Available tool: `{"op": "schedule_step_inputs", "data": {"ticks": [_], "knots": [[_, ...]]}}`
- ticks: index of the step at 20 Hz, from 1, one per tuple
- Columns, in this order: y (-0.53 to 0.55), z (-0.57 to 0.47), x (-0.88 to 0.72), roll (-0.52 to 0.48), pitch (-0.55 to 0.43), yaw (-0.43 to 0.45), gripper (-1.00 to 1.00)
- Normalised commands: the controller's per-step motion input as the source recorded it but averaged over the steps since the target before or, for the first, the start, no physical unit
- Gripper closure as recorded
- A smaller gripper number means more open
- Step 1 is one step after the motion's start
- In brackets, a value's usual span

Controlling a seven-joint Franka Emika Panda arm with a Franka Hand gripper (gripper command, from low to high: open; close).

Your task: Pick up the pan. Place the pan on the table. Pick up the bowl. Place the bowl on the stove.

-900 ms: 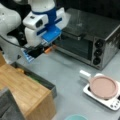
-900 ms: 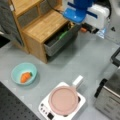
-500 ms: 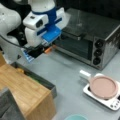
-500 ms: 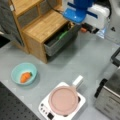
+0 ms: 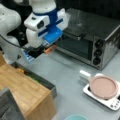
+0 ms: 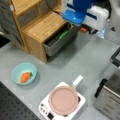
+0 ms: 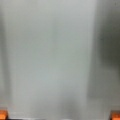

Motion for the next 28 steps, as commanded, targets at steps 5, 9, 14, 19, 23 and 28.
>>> {"op": "schedule_step_inputs", "data": {"ticks": [5, 9, 14, 19, 23, 28], "knots": [[0.33, -0.04, 0.54, 0.062, 0.134, -0.136, -1.0], [0.29, -0.02, 0.52, 0.074, 0.149, -0.165, -1.0], [0.17, 0.1, 0.39, 0.125, 0.11, -0.134, -1.0], [0.17, 0.08, 0.33, 0.166, 0.136, -0.155, -1.0], [0.19, -0.02, 0.34, 0.148, 0.128, -0.141, -1.0], [0.21, -0.08, 0.32, 0.09, 0.103, -0.115, -1.0]]}}
